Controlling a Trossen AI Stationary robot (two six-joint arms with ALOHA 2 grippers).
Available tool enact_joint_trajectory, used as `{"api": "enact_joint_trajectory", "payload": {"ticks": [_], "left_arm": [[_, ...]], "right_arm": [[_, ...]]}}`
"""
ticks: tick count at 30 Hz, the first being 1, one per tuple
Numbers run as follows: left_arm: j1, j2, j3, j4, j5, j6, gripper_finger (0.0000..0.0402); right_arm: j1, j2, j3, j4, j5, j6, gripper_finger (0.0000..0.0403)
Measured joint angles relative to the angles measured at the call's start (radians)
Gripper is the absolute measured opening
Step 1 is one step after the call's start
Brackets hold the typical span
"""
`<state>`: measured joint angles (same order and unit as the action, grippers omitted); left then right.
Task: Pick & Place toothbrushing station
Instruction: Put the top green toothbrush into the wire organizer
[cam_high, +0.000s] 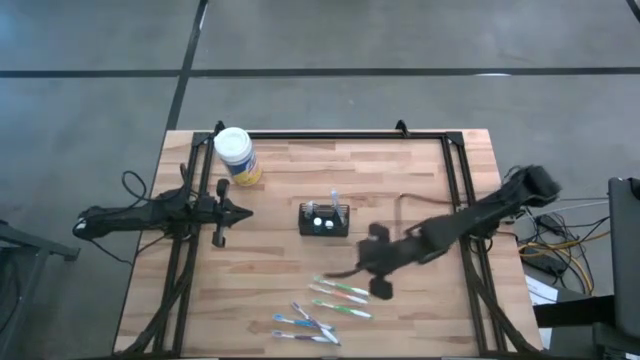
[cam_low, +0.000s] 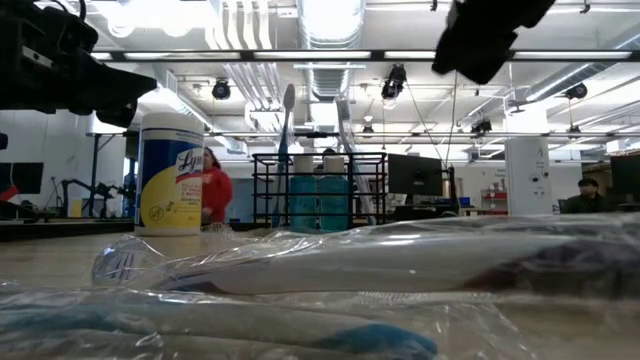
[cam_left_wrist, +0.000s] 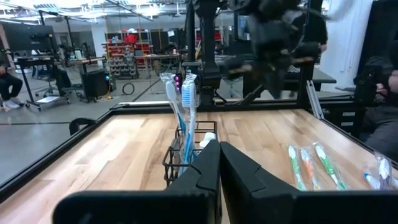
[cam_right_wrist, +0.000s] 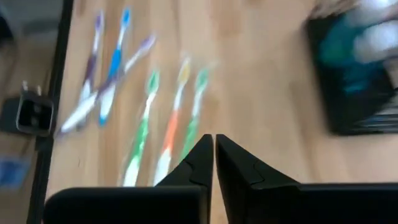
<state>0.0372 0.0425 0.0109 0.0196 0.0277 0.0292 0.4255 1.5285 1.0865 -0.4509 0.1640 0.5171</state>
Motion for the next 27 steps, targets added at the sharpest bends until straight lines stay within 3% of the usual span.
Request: {"api": "enact_joint_trajectory", "payload": {"ticks": [3, 9, 14, 20, 27], "left_arm": [[0.0, 0.0, 0.0, 0.001, 0.0, 0.0, 0.0013], [0.0, 0.0, 0.0, 0.001, -0.001, -0.001, 0.0012], [0.0, 0.0, 0.0, 0.001, -0.001, -0.023, 0.0014], [0.0, 0.0, 0.0, 0.001, 0.0, -0.031, 0.0014], [0.0, 0.0, 0.0, -0.005, 0.003, -0.031, 0.0014]], "right_arm": [[0.001, 0.148, 0.134, -0.054, -0.064, -0.022, 0.0049], [-0.009, 0.394, 0.396, -0.171, -0.05, -0.105, 0.0124], [-0.033, 0.535, 0.567, -0.37, -0.043, -0.102, 0.0157], [-0.049, 0.632, 0.642, -0.436, -0.039, -0.107, 0.0171], [-0.046, 0.647, 0.632, -0.416, -0.054, -0.061, 0.0166]]}}
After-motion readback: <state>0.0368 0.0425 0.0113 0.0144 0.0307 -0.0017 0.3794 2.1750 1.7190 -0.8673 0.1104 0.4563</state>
